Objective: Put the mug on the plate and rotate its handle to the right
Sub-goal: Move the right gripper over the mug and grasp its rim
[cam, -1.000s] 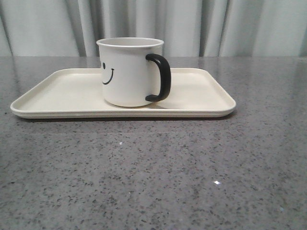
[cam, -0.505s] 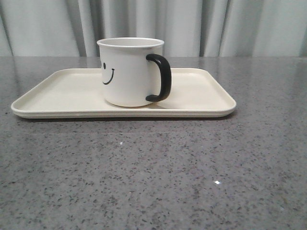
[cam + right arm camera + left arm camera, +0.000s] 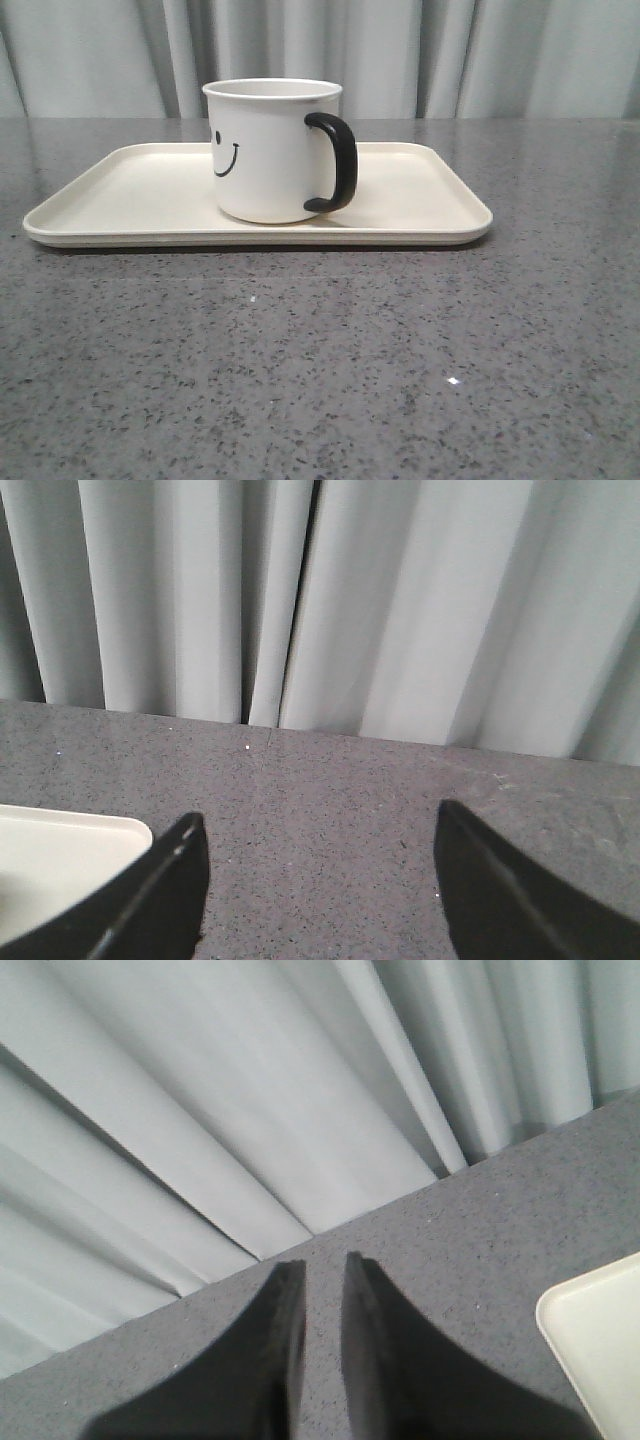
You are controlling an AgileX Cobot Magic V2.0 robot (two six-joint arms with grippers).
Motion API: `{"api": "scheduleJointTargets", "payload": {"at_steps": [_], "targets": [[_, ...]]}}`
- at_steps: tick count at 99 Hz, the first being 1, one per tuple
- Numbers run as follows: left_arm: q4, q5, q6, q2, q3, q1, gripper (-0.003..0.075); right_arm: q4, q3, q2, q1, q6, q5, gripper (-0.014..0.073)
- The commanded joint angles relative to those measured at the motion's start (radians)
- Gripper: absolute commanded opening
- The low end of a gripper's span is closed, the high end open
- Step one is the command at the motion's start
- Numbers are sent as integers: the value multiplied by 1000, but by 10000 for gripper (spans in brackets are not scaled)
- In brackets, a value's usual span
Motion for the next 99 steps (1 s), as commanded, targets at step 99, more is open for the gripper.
{"api": "scheduleJointTargets", "payload": {"at_steps": [99], "targets": [[111, -16, -86, -137, 163, -6, -20, 437, -769, 838, 330, -233, 375, 489]]}}
